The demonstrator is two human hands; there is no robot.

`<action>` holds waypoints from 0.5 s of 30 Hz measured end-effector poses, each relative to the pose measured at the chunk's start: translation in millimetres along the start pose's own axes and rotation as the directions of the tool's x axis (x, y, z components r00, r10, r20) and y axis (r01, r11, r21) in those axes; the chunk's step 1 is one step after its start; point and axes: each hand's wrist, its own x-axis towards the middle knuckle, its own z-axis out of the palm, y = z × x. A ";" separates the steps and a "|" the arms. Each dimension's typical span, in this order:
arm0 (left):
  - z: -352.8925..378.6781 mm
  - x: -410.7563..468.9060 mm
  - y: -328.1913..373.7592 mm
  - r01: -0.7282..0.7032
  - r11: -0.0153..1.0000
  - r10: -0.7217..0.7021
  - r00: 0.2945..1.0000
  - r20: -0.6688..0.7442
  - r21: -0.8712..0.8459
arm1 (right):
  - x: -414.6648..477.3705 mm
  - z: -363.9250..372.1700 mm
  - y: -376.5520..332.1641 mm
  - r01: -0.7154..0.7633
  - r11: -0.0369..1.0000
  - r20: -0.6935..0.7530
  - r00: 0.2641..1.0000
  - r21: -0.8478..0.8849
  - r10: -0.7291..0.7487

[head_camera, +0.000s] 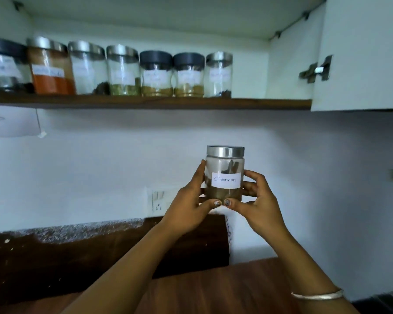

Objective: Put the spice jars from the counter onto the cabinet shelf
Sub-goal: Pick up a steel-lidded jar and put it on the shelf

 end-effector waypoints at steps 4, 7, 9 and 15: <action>3.7 56.4 25.8 -0.080 0.996 0.078 0.996 -0.052 -0.036 | 42.6 -27.6 -18.3 0.104 0.995 -0.096 0.990 -0.011 -0.104; 4.9 98.1 47.0 -0.150 0.988 0.146 0.984 -0.103 -0.037 | 77.7 -49.1 -32.2 0.188 0.982 -0.142 0.972 -0.027 -0.190; 5.8 123.9 60.7 -0.189 0.982 0.187 0.970 -0.154 -0.003 | 102.9 -63.1 -41.7 0.238 0.971 -0.148 0.960 -0.024 -0.238; 5.0 193.4 83.1 -0.237 0.964 0.261 0.932 -0.253 0.121 | 176.2 -87.7 -58.2 0.322 0.944 -0.134 0.935 -0.066 -0.329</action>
